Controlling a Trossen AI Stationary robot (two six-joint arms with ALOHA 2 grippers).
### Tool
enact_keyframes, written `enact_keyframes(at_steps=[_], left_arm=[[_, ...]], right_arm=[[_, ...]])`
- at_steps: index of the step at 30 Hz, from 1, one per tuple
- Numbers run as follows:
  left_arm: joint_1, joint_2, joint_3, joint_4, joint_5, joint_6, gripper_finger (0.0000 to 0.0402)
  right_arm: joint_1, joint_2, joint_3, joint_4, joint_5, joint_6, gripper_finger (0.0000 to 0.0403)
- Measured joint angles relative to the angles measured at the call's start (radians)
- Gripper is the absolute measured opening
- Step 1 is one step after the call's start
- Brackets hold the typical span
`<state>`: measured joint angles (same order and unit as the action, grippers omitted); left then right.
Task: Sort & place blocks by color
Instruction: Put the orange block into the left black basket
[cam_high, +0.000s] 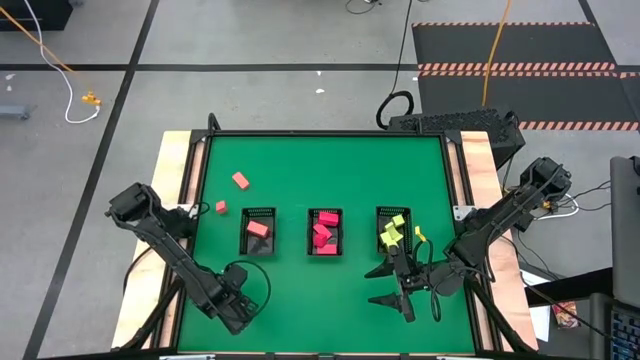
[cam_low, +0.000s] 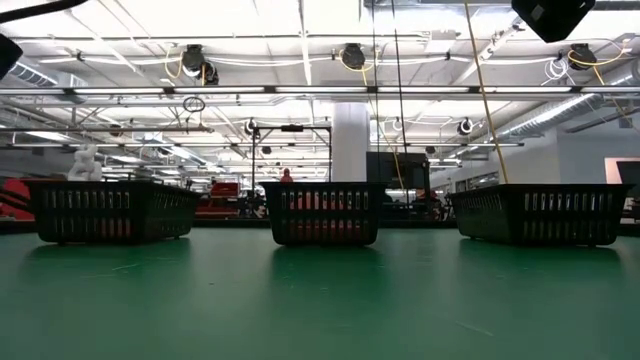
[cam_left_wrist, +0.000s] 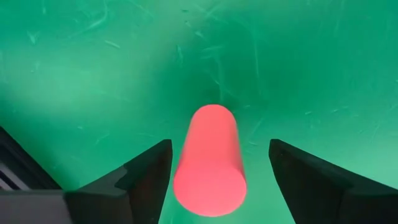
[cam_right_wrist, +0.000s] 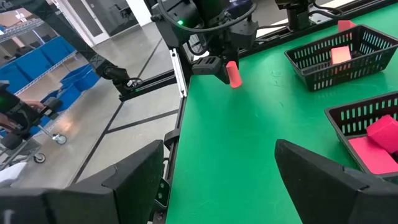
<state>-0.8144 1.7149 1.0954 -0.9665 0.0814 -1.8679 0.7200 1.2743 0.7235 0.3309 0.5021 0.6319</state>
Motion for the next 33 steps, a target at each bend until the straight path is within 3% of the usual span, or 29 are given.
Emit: enact_keyframes(at_steps=[8,16,24,33], left_arm=[[0.002,0.000,0.000,0.003,-0.001,-0.001,0.0219],[0.003,-0.001,0.000,0.003,-0.001,0.004,0.0133],[0.088,-0.019,0.003,-0.014,-0.012,0.154,0.0130],[0.254,-0.212,0.011,-0.085,-0.276,0.359,0.0134]], right_arm=[[0.000,0.000,0.000,-0.002,0.000,0.000,0.0299],[0.000,0.000,0.000,-0.002,0.000,0.000,0.0299],[0.000,0.000,0.000,-0.002,0.000,-0.015,0.0299],[-0.001,0.000,0.000,-0.001,0.026,-0.027,0.0299]])
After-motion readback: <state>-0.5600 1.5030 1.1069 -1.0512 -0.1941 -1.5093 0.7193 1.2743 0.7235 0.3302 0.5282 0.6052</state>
